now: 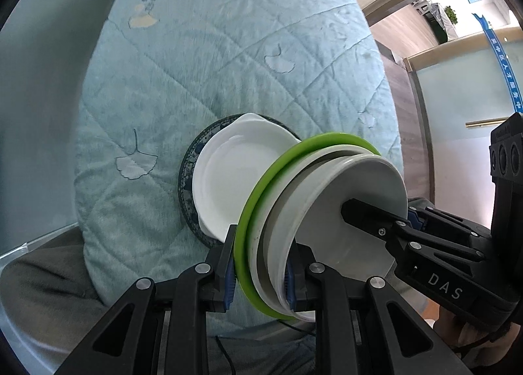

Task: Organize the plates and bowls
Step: 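Lift the bowl stack with both grippers and carry it over the plate stack, then lower the bowl stack onto the dishes and open both grippers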

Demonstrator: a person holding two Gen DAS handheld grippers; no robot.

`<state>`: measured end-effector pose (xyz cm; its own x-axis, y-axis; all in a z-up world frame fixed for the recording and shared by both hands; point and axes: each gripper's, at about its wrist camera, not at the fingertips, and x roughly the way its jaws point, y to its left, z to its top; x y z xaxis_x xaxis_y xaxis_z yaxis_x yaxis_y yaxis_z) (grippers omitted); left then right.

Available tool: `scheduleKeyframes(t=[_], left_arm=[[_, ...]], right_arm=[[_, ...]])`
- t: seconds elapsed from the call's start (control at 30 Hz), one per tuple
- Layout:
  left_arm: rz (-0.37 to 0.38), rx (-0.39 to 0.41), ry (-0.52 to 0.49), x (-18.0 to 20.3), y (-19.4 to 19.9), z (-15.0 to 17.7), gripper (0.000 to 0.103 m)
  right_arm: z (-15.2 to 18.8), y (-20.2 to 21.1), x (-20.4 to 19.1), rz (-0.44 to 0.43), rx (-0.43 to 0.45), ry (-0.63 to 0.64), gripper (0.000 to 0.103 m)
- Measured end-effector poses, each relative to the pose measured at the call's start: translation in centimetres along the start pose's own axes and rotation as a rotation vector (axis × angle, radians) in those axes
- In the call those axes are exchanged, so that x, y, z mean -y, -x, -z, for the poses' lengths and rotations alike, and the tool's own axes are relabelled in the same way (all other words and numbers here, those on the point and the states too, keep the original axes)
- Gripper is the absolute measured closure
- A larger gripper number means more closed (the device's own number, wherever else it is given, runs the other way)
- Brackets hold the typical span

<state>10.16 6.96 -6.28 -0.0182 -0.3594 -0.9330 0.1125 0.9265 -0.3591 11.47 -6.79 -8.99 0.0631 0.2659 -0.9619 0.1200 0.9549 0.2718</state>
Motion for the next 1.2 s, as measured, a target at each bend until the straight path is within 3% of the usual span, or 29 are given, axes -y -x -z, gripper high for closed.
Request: scheduleKeyframes(t=[0.5, 0.9, 1.2], left_arm=[[0.018, -0.077, 0.061, -3.0, -5.9, -2.8, 0.083], [0.011, -0.086, 0.1, -3.6, -8.0, -2.7, 0.081], [-0.009, -0.058, 0.083, -2.9, -7.6, -2.7, 0.077]], right_arm=[[-2.7, -6.2, 1.0, 0.032, -0.075, -0.018, 0.079], [-3.5, -8.4, 1.1, 0.046, -0.083, -0.018, 0.078], [-3.9, -8.3, 0.9, 0.067, -0.03, 0.005, 0.077]])
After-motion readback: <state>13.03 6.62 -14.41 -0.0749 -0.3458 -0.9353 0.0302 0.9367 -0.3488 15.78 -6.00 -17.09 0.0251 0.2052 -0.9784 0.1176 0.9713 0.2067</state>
